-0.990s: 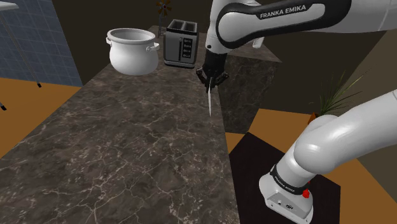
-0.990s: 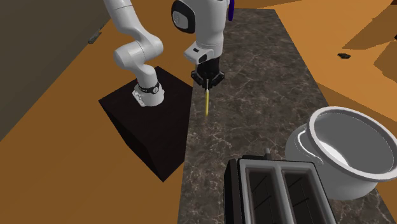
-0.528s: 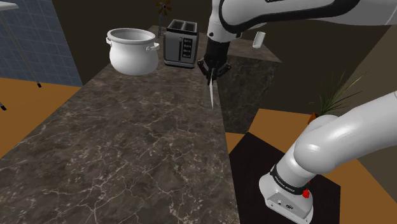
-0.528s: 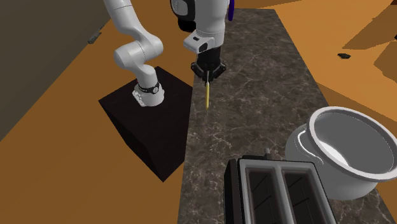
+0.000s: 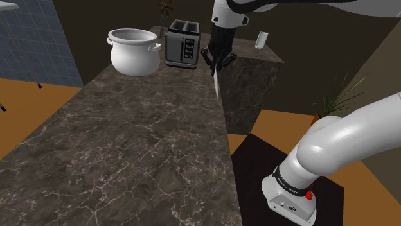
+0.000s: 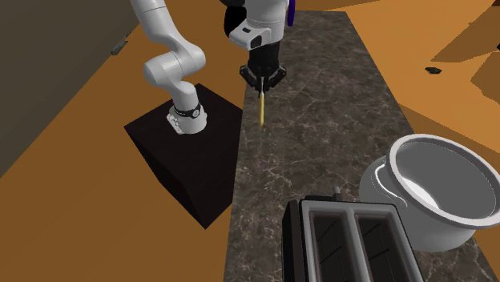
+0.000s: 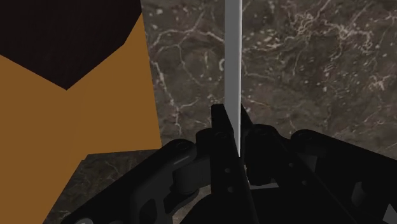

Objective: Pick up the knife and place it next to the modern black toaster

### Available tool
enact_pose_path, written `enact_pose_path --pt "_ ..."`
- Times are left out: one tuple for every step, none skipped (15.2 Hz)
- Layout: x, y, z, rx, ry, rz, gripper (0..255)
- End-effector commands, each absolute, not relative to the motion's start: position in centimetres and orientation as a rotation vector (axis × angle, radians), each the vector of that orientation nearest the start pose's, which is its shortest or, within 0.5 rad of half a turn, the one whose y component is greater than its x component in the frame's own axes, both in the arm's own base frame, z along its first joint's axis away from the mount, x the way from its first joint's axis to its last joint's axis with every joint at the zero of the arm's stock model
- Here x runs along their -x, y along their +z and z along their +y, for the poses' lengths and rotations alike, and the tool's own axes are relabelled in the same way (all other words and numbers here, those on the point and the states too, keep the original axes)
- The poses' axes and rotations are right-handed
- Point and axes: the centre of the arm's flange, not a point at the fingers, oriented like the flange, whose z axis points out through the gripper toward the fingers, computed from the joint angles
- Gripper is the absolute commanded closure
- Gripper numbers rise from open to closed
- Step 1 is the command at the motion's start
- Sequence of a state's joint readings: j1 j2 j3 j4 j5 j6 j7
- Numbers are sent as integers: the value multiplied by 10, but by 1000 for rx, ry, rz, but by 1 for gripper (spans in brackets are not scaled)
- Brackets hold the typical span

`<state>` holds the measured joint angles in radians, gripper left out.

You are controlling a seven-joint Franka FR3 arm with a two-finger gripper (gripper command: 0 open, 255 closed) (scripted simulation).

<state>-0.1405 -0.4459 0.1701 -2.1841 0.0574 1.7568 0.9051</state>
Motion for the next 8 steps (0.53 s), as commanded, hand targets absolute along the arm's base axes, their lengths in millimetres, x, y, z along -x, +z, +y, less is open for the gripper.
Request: enact_pose_path --pt "-421 574 28 2836 -30 1373 255" --pt "-421 579 28 2836 -30 1373 255" --pt "-421 584 28 2836 -30 1373 255" --pt "-421 590 28 2836 -30 1373 255" --pt "-421 595 28 2836 -30 1373 255" --pt "-421 600 28 2836 -30 1373 255" --pt "-421 606 28 2836 -30 1373 255" --pt "-421 611 28 2836 -30 1373 255"
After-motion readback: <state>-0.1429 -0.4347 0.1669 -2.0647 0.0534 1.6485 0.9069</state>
